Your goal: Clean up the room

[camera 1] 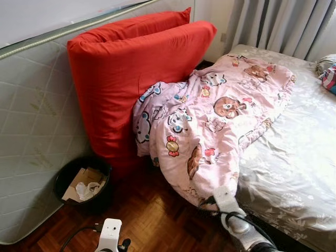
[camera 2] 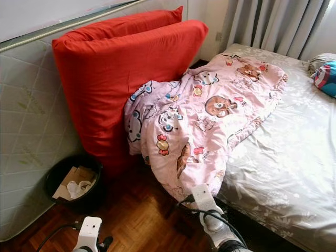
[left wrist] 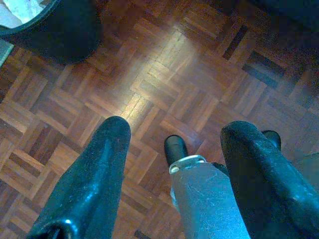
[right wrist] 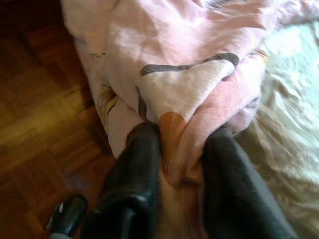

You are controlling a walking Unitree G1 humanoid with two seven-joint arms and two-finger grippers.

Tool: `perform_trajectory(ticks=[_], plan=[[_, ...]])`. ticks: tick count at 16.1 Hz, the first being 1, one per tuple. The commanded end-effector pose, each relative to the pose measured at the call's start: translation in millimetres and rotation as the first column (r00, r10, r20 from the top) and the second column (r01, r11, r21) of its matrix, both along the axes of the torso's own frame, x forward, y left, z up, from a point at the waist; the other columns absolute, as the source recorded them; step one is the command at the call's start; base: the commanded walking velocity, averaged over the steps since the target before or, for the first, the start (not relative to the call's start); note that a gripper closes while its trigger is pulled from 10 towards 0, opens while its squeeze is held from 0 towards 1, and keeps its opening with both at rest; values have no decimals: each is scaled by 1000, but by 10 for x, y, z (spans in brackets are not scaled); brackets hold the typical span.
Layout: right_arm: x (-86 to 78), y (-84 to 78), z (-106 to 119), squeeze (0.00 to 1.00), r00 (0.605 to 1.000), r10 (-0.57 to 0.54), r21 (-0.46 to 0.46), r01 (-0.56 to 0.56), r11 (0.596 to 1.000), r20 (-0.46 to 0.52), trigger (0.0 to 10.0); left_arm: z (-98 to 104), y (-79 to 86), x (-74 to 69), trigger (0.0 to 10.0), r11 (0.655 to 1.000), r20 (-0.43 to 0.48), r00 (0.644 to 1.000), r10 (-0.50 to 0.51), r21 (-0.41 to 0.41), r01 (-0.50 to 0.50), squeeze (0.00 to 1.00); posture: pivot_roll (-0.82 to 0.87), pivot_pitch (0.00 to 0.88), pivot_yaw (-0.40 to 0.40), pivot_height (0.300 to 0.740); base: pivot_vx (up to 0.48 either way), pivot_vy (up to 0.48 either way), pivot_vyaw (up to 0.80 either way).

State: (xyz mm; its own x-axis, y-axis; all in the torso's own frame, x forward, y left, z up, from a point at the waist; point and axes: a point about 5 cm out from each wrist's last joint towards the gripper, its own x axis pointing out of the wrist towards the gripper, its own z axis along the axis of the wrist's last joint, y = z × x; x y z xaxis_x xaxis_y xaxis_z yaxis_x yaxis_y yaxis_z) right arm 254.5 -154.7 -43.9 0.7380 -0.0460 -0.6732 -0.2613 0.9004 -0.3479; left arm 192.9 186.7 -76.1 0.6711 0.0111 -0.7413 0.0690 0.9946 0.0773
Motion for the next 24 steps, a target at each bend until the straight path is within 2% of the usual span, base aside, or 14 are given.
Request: perform_trajectory(ticks=[1,8,9,10,11,14,16,18,20,23,24], plan=[[-103,7,-79,1000,998,21,-9,-22,1000,-52,10000,-19,37,-38,10000,1000,-24,1000,-1,10,2,0,-74,24,-13,740,0,0,0],[-329,-9,-230,1000,984,84,15,-83,996,-155,10000,-34,39,-61,10000,1000,-37,999,3,12,-2,0,-75,33,-14,740,0,0,0],[-376,-17,-255,435,984,76,39,-71,997,-158,10000,-37,42,-67,10000,1000,-40,999,3,13,-2,0,-75,34,-14,740,0,0,0],[-386,-25,-258,0,986,62,60,-53,997,-155,10000,-38,44,-70,10000,1000,-42,999,3,14,-2,0,-75,34,-14,740,0,0,0],[-414,-58,-272,0,986,-11,138,34,990,-166,10000,-41,48,-74,10000,1000,-45,999,4,15,-3,0,-82,34,-14,740,0,0,0],[-560,-219,-345,0,963,-129,191,176,966,-236,10000,-47,56,-85,10000,1000,-54,999,8,17,-7,0,-86,33,-16,740,0,0,0],[-746,-340,-427,0,925,-238,205,305,930,-295,10000,-54,91,-103,10000,998,-62,996,57,2,-57,0,-80,34,-17,740,0,0,0],[-880,-423,-477,0,878,-351,216,430,876,-324,10000,-57,121,-116,10000,996,-65,994,88,-2,-88,0,-72,38,-17,740,0,0,0],[-962,-418,-509,0,859,-383,250,475,844,-339,10000,-65,140,-137,10000,995,-72,992,103,-4,-103,0,-84,41,-11,740,0,0,0],[-1053,-462,-539,0,856,-369,214,462,861,-363,10000,-69,149,-148,10000,994,-77,991,106,-4,-106,0,-83,41,-9,740,0,0,0],[-1042,-483,-532,0,865,-355,195,440,877,-353,10000,-68,151,-146,10000,994,-76,991,108,-5,-108,0,-79,39,-11,740,0,0,0]])
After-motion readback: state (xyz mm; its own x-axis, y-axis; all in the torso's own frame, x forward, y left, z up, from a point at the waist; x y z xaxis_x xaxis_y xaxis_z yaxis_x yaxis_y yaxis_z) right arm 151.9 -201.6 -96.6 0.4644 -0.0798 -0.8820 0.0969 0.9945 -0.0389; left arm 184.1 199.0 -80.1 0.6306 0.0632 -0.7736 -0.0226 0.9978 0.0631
